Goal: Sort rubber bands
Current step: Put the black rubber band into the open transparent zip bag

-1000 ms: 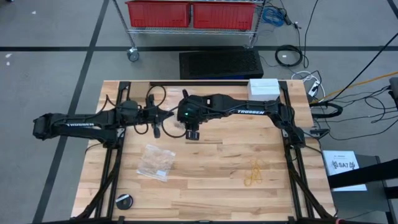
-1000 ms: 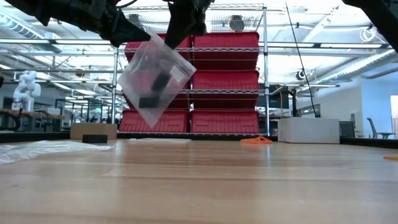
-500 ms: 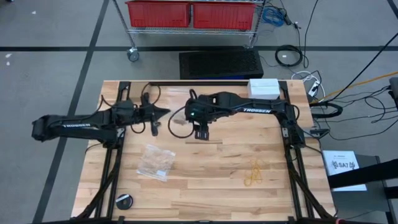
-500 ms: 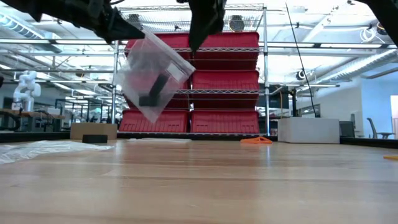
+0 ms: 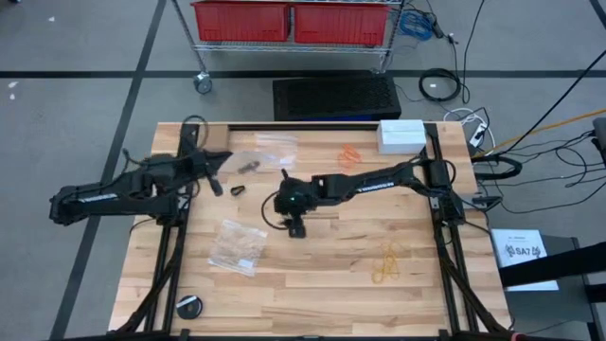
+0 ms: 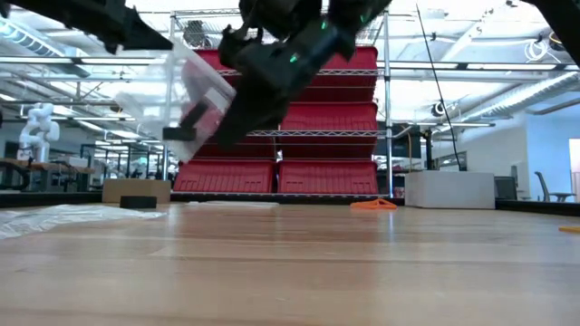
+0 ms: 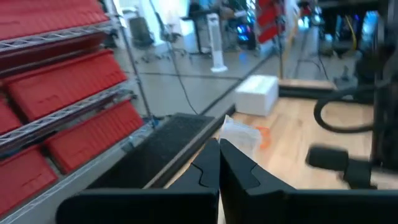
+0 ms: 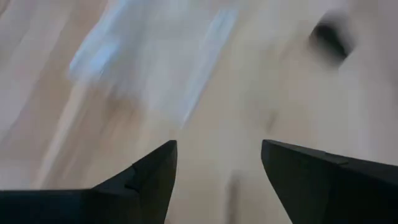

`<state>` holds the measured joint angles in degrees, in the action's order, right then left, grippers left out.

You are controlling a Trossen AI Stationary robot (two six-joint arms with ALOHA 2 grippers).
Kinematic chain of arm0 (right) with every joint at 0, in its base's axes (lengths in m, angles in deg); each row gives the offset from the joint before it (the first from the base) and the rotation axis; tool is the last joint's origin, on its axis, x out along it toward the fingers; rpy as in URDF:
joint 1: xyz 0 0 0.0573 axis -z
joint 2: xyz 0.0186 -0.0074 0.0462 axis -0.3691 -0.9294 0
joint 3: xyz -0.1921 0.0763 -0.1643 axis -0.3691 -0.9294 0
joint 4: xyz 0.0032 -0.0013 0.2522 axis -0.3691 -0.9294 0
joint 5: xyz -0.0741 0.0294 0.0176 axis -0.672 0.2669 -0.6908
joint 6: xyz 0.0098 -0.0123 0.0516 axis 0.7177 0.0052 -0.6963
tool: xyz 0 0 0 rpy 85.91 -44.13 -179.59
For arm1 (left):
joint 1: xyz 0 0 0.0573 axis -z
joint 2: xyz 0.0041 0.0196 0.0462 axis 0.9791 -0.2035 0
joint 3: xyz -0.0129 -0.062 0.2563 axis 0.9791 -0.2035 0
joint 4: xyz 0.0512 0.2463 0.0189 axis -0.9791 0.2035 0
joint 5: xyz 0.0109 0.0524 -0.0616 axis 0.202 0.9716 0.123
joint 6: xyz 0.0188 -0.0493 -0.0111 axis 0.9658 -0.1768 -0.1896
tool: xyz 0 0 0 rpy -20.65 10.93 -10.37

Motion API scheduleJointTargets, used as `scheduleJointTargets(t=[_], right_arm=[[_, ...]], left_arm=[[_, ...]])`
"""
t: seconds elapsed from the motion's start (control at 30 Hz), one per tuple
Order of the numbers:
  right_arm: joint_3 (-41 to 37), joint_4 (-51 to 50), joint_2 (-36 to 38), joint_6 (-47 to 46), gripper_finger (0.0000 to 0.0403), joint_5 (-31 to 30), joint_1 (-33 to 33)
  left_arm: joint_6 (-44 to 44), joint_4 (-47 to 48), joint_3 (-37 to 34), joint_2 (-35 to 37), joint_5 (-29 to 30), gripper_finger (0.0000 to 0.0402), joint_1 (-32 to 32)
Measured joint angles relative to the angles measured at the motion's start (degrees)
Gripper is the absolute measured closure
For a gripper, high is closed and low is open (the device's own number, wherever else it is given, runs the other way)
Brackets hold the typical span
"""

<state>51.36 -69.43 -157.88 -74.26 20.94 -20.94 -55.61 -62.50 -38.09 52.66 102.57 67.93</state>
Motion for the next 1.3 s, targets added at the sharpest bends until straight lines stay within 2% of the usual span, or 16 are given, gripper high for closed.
scheduleJointTargets(t=[0.2, 0.3, 0.5, 0.8, 0.93, 1.13, 1.3], right_arm=[[-1.31, 22.37, -6.24, -1.48, 0.0189, -0.93, 1.94], [0.49, 27.91, -9.95, -3.63, 0.0190, -0.94, 3.43], [10.61, 28.33, -18.13, -6.81, 0.0190, -0.26, 6.42], [24.57, 21.44, -28.88, -8.32, 0.0190, 2.27, 9.31], [26.58, 21.39, -31.36, -8.69, 0.0190, 2.37, 9.94], [26.65, 19.47, -31.59, -4.13, 0.0193, 1.89, 10.16], [26.65, 20.13, -31.58, -1.42, 0.0234, 2.35, 10.11]], left_arm=[[-0.15, 2.80, -0.07, 4.17, 1.85, 0.0401, 0.02], [-0.16, 4.03, -0.07, 5.56, 2.20, 0.0401, 0.00], [0.02, 5.27, -0.07, 6.93, 2.24, 0.0401, 0.00], [0.28, 6.12, -0.07, 7.06, 2.24, 0.0401, 0.00], [0.33, 6.12, -0.07, 7.06, 2.24, 0.0401, 0.00], [0.66, 6.13, -0.07, 7.06, 2.24, 0.0401, 0.00], [1.29, 6.10, -0.07, 7.06, 2.13, 0.0401, 0.00]])
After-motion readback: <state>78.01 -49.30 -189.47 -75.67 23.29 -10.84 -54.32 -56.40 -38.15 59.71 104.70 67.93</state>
